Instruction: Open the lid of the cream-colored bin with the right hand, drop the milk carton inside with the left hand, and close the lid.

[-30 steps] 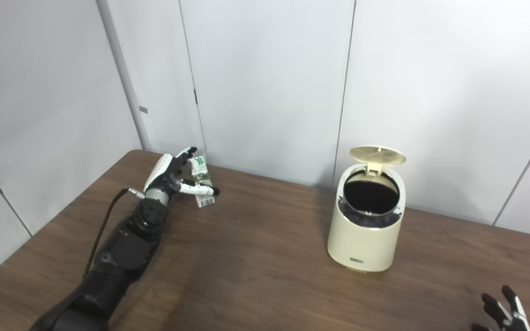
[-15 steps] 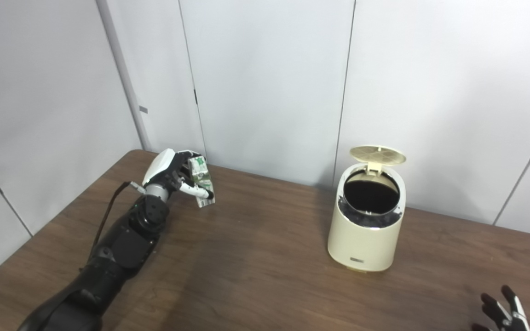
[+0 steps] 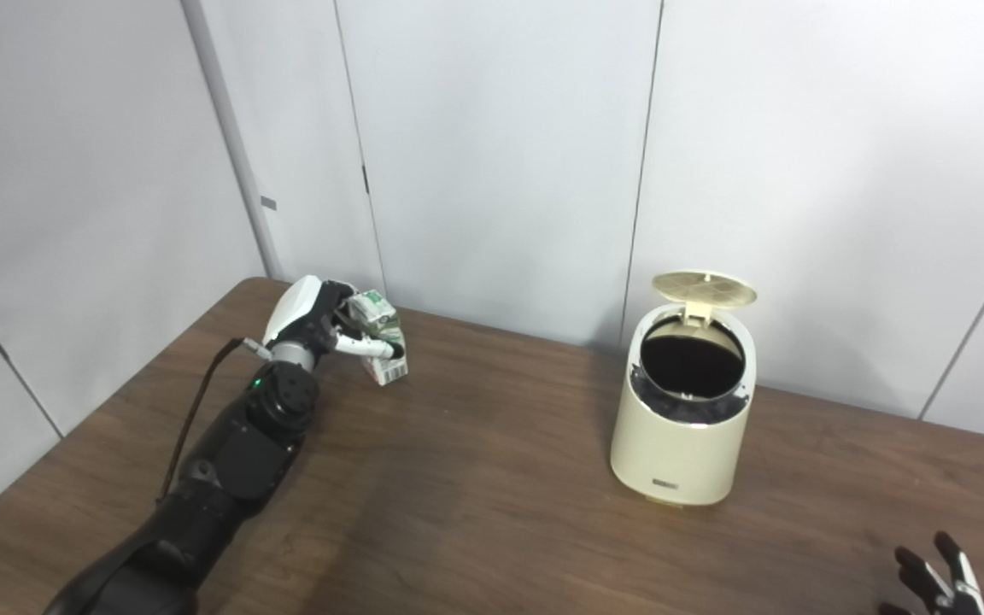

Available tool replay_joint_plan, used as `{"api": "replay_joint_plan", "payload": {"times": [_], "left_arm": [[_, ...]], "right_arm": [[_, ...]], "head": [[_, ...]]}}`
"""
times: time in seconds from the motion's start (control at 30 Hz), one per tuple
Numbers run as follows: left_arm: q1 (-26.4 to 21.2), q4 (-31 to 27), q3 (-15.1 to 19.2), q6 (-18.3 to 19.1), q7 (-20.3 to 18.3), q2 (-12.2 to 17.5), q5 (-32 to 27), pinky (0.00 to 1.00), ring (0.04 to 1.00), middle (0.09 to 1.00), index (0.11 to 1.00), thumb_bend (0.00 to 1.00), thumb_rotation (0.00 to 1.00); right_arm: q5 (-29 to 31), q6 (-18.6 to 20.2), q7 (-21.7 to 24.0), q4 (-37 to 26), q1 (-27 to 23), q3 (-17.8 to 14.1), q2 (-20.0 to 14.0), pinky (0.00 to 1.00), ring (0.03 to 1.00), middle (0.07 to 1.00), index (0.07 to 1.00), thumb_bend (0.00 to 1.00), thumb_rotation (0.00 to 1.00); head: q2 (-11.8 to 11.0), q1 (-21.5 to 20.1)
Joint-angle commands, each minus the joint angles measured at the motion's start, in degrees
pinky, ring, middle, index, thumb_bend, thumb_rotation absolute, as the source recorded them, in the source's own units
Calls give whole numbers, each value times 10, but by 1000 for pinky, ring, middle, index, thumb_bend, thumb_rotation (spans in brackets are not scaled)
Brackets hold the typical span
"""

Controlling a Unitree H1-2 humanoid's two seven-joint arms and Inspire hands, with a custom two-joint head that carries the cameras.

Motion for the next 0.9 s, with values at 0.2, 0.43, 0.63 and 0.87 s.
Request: {"api": "replay_joint_plan", "payload": {"times": [0.2, 0.43, 0.63, 0.87], "left_arm": [[-2, -59, 4, -29, 25, 19, 18, 353, 434, 498, 475, 477, 0], [37, -175, 19, -11, 19, 5, 23, 384, 448, 503, 456, 478, 0], [68, -283, 25, -23, 26, -25, 30, 374, 449, 504, 456, 477, 0], [89, -405, 19, -18, 20, -84, 50, 349, 458, 507, 467, 477, 0]], "right_arm": [[-15, -7, -1, -8, 3, 10, 0, 926, 923, 901, 1000, 724, 1000], [-27, 2, -14, -13, 9, 12, 15, 952, 942, 912, 1000, 664, 1000], [-35, 10, -23, -18, 8, 12, 22, 921, 932, 908, 998, 602, 1000], [-50, 12, -28, -27, 9, 19, 26, 880, 914, 903, 993, 586, 1000]], "head": [[-2, -30], [-6, -65], [-7, -97], [1, -137]]}}
